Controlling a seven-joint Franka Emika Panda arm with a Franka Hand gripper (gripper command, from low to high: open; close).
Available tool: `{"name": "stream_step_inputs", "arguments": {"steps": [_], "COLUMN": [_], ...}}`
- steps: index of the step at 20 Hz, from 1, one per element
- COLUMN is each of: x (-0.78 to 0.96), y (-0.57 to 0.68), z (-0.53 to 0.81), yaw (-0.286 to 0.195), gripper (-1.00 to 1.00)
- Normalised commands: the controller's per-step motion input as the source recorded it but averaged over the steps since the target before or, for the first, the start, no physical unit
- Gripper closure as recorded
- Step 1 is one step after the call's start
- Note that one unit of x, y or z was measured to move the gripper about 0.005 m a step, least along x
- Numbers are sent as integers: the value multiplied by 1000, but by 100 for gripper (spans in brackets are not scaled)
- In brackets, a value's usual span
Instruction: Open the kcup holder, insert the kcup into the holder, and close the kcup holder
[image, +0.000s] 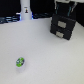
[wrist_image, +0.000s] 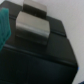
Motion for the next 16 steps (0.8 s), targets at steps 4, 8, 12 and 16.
{"name": "stream_step_inputs", "arguments": {"steps": [4, 8, 12, 16], "x": [-296, -371, -436, -444], "y": [404, 254, 61, 8], "z": [-372, -376, -457, -498], "yaw": [-172, -181, -146, -99], "gripper": [-100, -100, -100, -100]}}
